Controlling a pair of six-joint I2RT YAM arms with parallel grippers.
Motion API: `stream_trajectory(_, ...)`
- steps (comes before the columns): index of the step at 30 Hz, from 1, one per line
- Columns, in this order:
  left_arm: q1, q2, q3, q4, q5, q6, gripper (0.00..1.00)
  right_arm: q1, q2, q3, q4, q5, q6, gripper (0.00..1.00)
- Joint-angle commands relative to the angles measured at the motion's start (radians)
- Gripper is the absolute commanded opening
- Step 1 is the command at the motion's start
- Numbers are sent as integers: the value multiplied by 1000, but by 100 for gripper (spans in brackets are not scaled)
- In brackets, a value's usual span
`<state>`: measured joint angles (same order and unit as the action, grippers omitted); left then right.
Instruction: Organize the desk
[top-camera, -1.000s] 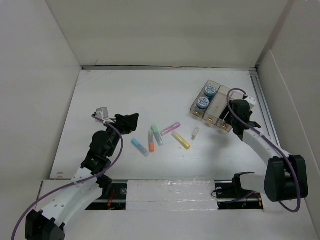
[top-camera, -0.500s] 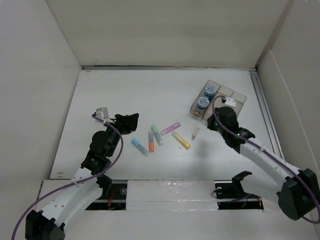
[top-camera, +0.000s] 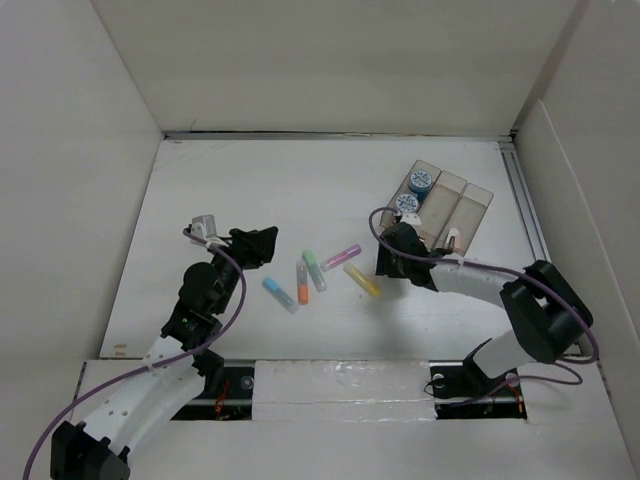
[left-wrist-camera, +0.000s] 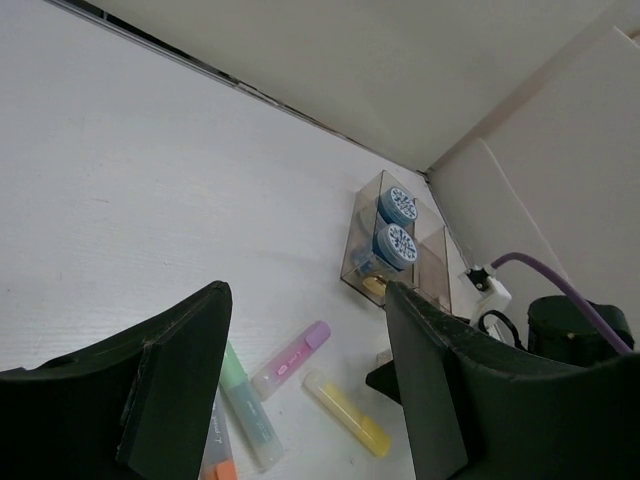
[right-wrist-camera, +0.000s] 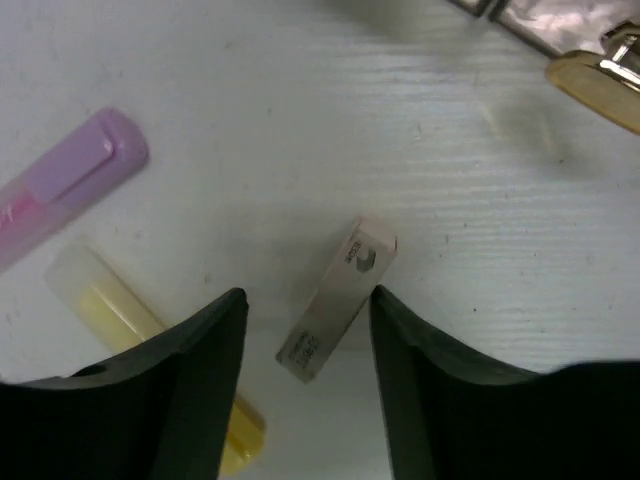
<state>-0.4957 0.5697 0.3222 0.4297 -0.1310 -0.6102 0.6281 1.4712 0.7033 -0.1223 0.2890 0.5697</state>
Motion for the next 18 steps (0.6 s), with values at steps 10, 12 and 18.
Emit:
stream_trajectory(10,-3,-8,38,52,18,7,58,-24,-61,94,-22,150,-17,16)
stream_trajectory(12,-3,-7,37,61,31,9,58,-57,-178,98,-52,193,-37,17)
stream_trajectory(18,-3,32,41,83,66,0,58,-307,-369,59,-56,222,-87,21)
